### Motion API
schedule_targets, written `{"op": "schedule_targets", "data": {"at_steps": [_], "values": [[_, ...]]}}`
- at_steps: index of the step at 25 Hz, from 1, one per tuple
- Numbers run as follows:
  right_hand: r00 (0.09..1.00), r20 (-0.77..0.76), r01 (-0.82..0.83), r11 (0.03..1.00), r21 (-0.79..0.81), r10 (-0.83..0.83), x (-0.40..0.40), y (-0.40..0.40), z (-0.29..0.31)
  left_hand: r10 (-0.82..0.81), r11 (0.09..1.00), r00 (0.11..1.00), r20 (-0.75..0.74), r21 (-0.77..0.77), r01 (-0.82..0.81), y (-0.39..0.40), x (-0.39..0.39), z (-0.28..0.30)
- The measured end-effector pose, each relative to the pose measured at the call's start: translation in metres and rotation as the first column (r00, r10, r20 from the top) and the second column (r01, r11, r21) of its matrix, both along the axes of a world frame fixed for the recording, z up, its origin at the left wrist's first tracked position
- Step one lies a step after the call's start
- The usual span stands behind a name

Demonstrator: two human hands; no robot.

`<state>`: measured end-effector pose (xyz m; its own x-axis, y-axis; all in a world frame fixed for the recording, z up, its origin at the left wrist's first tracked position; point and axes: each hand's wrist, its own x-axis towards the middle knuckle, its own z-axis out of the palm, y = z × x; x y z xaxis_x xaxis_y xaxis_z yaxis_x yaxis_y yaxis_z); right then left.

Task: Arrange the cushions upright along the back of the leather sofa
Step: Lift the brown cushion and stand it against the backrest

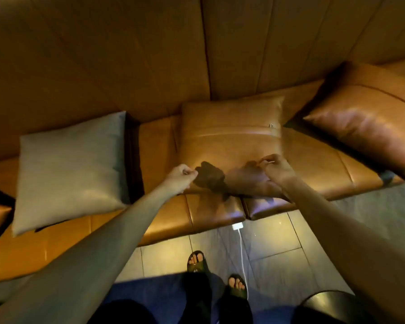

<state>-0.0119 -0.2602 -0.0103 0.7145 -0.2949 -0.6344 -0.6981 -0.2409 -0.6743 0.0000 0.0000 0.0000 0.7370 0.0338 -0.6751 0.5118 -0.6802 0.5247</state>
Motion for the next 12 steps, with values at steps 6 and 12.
{"op": "schedule_targets", "data": {"at_steps": [6,12], "values": [[0.995,-0.087,0.015,0.935,-0.354,-0.049,0.0,-0.006,-0.05,0.173,0.975,0.985,-0.007,0.144,-0.17,0.0,0.017,-0.069],[0.97,-0.195,0.084,0.956,-0.281,-0.142,-0.003,-0.013,-0.081,0.295,0.943,0.955,-0.003,0.159,-0.291,-0.005,0.035,-0.099]]}}
